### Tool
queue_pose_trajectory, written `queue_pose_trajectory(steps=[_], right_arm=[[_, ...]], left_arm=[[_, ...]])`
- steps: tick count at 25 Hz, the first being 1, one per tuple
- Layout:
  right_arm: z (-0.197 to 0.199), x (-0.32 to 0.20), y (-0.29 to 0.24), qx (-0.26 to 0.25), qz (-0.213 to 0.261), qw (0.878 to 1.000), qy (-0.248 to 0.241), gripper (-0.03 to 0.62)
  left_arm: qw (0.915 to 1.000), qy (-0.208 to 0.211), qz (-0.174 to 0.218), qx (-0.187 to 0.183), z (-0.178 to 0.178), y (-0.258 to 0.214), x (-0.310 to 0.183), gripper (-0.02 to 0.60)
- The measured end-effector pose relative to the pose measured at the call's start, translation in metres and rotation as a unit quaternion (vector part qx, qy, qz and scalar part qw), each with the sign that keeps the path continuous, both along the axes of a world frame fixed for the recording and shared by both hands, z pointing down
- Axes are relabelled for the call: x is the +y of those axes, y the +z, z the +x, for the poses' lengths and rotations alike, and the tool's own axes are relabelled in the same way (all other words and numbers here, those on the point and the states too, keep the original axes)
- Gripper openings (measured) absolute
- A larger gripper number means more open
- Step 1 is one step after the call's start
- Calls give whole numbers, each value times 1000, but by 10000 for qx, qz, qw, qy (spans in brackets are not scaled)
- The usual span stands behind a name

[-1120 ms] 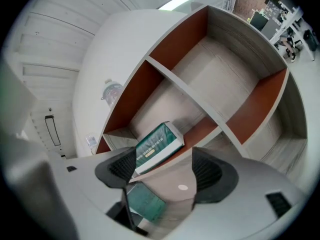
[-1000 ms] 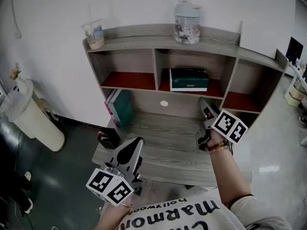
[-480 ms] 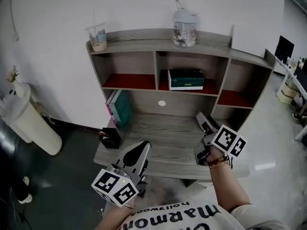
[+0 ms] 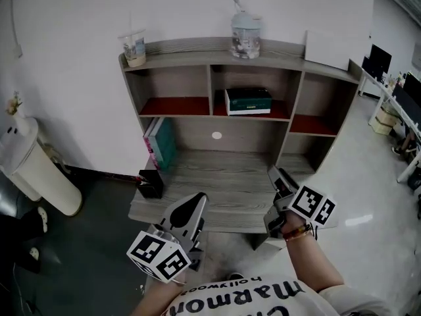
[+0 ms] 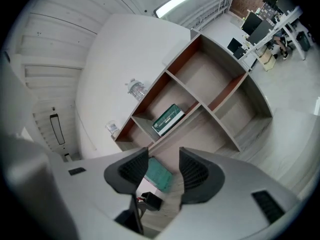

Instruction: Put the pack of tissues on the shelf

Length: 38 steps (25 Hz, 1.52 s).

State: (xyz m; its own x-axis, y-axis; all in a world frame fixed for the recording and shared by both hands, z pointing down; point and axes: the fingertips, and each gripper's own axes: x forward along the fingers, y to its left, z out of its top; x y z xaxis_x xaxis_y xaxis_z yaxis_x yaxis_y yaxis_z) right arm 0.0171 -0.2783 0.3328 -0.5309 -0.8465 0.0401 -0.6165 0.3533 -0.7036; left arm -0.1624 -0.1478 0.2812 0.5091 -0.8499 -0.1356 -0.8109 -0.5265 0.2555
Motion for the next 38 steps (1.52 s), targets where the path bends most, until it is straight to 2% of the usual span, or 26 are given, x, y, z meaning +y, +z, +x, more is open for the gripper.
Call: queue_pose_trajectory(steps=[7,11,14,20,26,34,38], right_arm=[[6,46,13,-73,-237,9997,-65,72],[6,67,6,-51,-107,9997,-211,45],[10,80,0,95,51,9996,-249,8],[21,99,1,938,472,9945,-2,8],[21,119,8,1996,813,9764,142,8],[27,140,21,2453,666,9668,270,8],[29,146,27,2370,536,9696,280,8]], left_arm=[[9997,208,-15,133,14,5,15,18],[9996,244,-6,135,21,7,21,18],[9999,78,19,136,18,9,25,18],[10000,-18,-61,60,16,19,37,18],[9999,-24,-109,-55,16,30,50,18],[10000,-32,-70,-9,14,34,69,18],[9999,53,-143,0,16,39,75,18]])
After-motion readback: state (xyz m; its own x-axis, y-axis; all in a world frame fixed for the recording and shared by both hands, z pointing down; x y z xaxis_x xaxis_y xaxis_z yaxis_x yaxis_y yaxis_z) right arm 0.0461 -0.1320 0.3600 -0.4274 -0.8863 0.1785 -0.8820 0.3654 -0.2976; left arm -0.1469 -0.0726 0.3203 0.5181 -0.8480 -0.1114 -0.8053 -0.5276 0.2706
